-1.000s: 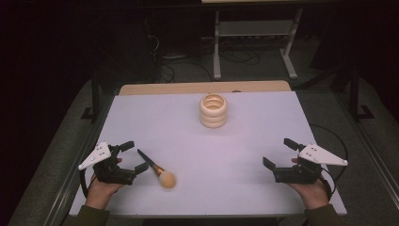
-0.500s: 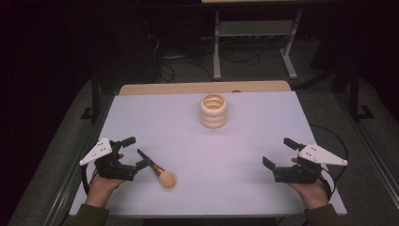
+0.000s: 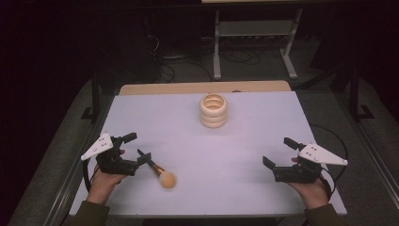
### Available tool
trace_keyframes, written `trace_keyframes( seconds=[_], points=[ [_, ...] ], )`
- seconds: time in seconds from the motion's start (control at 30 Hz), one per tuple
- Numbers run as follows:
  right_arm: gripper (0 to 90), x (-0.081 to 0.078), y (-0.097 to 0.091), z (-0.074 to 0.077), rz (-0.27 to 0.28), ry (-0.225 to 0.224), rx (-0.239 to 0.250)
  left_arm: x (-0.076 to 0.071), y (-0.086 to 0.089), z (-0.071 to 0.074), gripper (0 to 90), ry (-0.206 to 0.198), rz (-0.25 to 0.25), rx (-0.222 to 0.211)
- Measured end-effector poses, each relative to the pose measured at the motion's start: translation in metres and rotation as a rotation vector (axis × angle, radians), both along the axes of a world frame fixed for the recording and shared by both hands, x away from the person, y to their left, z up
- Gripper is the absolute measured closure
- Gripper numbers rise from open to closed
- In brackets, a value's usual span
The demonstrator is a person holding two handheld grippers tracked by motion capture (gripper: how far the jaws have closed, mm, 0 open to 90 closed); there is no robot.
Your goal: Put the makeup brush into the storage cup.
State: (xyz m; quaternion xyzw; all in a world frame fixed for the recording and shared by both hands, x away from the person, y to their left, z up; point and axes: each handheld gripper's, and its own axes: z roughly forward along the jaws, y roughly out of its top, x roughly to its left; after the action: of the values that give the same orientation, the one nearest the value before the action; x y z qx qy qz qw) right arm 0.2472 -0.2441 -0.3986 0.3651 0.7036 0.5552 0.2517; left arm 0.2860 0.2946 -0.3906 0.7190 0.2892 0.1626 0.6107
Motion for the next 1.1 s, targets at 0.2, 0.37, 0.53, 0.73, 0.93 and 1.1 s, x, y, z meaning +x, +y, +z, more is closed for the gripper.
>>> trace_keyframes(
  seconds=[0.2, 0.37, 0.53, 0.73, 0.93, 1.1],
  points=[
    [0.0, 0.0, 0.001, 0.0, 0.0, 0.003, -0.003, 0.007, -0.001, 0.002, 0.0, 0.003, -0.012, 0.01],
    [0.0, 0.0, 0.001, 0.0, -0.002, 0.002, -0.005, 0.011, 0.0, 0.003, 0.0, 0.004, -0.009, 0.014],
    [0.0, 0.0, 0.001, -0.001, -0.001, 0.008, -0.004, 0.016, -0.001, 0.007, 0.0, -0.004, -0.007, 0.007],
    [0.0, 0.001, 0.001, -0.001, -0.002, 0.004, -0.005, 0.022, 0.0, 0.01, 0.0, -0.006, -0.006, 0.007],
    [0.0, 0.001, 0.001, -0.001, -0.002, 0.005, -0.004, 0.026, -0.002, 0.009, 0.0, 0.009, -0.008, 0.02],
    [0.0, 0.001, 0.001, -0.001, -0.003, 0.006, -0.003, 0.029, -0.003, 0.014, 0.0, 0.01, -0.01, 0.033]
  ],
)
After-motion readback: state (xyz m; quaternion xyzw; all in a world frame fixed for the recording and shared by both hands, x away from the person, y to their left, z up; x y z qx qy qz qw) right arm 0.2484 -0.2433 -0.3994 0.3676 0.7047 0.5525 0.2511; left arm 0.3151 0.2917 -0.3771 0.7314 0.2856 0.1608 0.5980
